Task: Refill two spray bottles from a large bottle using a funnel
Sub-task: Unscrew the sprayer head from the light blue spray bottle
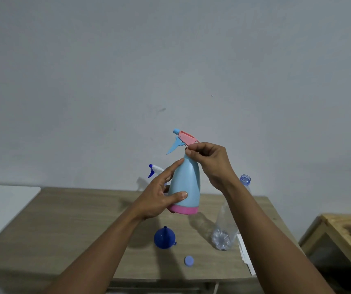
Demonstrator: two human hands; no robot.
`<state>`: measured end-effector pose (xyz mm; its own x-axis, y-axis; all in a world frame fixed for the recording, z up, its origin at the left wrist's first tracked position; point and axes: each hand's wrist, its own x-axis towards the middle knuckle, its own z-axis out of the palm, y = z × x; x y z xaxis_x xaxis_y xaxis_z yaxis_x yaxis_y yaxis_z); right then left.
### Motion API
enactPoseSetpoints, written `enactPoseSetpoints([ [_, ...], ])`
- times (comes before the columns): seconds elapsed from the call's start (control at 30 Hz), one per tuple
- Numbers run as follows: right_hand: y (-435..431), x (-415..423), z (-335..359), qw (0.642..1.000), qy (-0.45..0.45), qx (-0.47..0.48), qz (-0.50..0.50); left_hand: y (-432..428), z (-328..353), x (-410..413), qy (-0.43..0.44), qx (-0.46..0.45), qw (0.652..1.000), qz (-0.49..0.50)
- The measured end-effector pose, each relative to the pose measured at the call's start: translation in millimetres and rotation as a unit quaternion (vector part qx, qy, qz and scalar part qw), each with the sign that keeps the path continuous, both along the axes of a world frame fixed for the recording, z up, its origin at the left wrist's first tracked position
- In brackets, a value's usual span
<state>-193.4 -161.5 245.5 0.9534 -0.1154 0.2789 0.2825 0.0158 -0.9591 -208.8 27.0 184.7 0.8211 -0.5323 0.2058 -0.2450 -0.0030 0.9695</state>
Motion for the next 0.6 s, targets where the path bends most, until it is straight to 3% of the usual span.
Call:
enactPoseSetpoints([
  [0.17, 0.3, -4.0, 0.4, 0.999, -0.001, -0.012, 0.037, 5.9, -1.5, -2.4, 0.01, -0.006, 1.0, 0.002],
  [0.4, 12.0, -9.7, 4.8, 0.999, -0.001, -0.034, -0.011, -0.4, -2.0, -9.0, -0.025, 0.016, 0.998, 0.051],
  [0.6, 11.2, -13.7, 8.9, 0.999, -0.005, -0.038, 0.008, 4.9, -1.0, -11.5, -0.062, 0.037, 0.996, 0.045],
])
